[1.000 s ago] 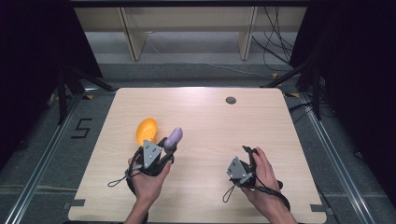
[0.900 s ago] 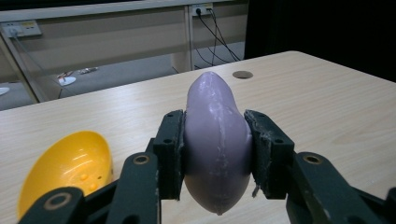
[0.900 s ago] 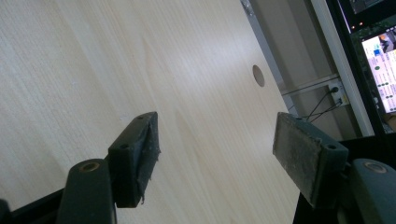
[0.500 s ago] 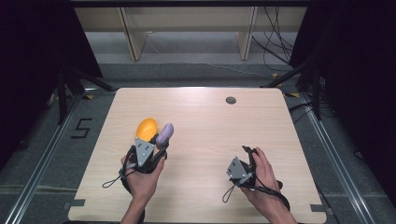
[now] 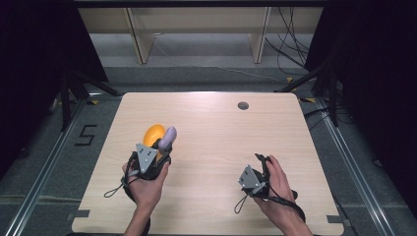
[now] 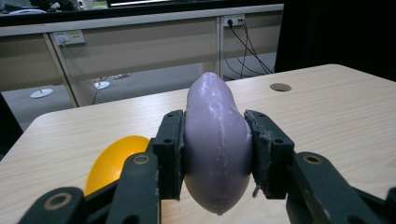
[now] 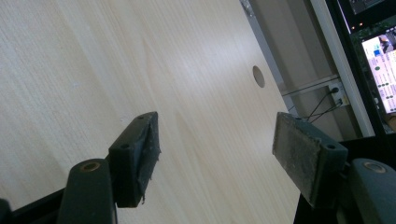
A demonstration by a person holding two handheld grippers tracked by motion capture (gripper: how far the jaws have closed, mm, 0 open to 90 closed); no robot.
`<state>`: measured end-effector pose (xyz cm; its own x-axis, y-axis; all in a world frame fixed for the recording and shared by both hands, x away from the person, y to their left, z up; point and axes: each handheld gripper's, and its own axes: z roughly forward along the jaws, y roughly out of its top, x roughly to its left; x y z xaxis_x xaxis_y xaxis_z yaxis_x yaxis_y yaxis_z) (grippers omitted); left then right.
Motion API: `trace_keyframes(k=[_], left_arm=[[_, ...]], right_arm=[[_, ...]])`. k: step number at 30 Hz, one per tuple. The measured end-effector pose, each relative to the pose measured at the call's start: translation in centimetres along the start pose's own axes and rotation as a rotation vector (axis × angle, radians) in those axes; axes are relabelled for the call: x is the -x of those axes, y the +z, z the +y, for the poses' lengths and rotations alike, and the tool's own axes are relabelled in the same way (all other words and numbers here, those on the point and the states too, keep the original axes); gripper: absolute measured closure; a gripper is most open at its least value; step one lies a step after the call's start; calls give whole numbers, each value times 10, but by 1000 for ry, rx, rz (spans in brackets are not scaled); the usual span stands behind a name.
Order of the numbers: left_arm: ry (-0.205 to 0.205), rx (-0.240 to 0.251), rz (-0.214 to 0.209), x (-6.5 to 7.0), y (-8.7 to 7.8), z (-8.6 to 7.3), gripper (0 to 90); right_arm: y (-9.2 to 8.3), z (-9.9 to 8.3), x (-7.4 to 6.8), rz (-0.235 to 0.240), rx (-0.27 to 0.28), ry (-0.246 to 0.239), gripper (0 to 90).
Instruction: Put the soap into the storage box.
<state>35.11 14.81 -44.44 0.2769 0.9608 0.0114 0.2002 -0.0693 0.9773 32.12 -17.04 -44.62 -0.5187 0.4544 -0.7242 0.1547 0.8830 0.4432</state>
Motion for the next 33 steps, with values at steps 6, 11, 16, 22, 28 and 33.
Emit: trace_keyframes(k=[6, 11, 16, 22, 28, 33], left_arm=[[-5, 6, 22, -5, 1, 1, 589], [-14, 18, 51, -8, 2, 1, 589], [-17, 23, 70, -11, 5, 1, 589], [-32, 21, 74, -15, 7, 1, 589], [-22, 27, 98, -18, 10, 0, 589], [-23, 29, 117, -21, 13, 1, 589]], right_arm=[[0, 0, 0, -1, 3, 1, 327], [0, 0, 0, -1, 4, 4, 327], [0, 0, 0, 0, 3, 5, 327], [0, 0, 0, -1, 4, 5, 327], [0, 0, -1, 4, 3, 8, 327], [0, 0, 1, -1, -1, -11, 327]])
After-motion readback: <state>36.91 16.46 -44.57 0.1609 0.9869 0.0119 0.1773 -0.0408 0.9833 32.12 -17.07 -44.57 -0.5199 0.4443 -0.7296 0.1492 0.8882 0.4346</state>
